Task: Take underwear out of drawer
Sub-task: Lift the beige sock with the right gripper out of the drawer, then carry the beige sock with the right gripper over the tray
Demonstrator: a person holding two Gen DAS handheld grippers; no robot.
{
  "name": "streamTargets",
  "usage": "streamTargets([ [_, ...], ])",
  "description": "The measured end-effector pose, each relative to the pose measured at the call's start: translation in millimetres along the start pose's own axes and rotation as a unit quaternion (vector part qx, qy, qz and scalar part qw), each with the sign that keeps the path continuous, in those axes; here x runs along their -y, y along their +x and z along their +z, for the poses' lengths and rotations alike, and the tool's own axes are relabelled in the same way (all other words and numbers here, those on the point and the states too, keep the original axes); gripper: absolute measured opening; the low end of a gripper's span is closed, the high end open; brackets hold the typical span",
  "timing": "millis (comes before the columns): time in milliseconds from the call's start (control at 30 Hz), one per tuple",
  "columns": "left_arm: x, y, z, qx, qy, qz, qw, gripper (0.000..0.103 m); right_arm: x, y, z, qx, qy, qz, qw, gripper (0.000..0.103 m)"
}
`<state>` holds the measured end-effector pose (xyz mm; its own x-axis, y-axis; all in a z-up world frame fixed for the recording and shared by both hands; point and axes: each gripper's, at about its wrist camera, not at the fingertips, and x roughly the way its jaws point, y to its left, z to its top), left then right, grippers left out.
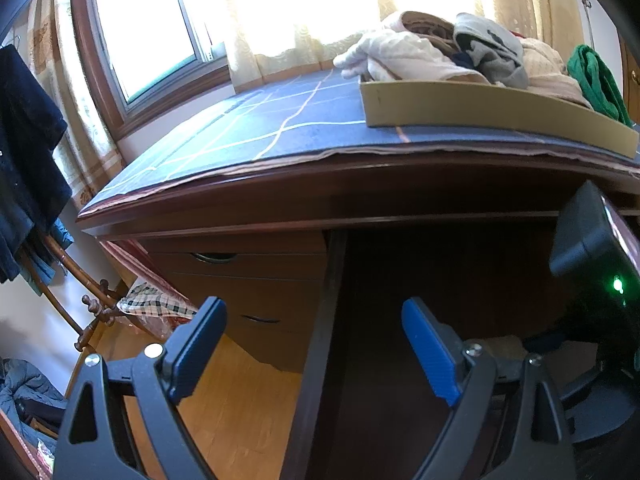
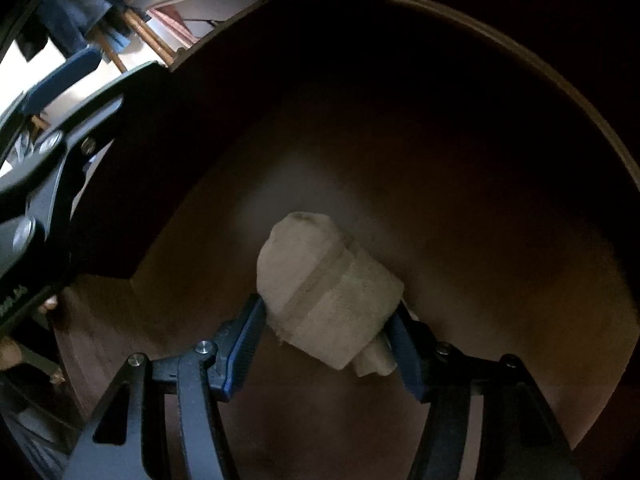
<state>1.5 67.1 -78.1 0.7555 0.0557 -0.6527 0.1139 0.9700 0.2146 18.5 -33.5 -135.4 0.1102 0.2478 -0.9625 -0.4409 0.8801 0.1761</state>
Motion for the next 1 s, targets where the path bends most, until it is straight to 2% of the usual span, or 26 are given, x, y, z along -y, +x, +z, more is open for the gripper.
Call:
streamTargets([
  [100,2,0,0,0.000,0.006,0.001,1.0000,0.091,-3,-8,-6,0.014,-0.004,-0.015,1.000,0.037],
  [167,2,0,0,-0.001,0.008,0.003,1.0000,0.091,-2,-16,-8,0.032,0.007,-0.026,0.999,0.035],
  [367,3,1,-1,-0.001,0.011,0.005,0.9999,0.091,7,-64,-32,0.126,0.057,-0.038,0.990,0.034],
  [500,5,1,0,-0.001,0.016,0.011,0.9998,0.091,11,-96,-56,0.188,0.089,-0.053,0.977,0.034],
  [667,7,1,-1,-0.001,0.021,0.015,0.9997,0.091,11,-129,-80,0.236,0.119,-0.066,0.962,0.034],
  [900,7,1,0,0.000,0.022,0.017,0.9996,0.091,17,-188,-118,0.307,0.120,-0.155,0.931,0.034],
  [1000,6,1,0,0.000,0.023,0.018,0.9996,0.091,20,-209,-123,0.320,0.114,-0.179,0.923,0.034],
])
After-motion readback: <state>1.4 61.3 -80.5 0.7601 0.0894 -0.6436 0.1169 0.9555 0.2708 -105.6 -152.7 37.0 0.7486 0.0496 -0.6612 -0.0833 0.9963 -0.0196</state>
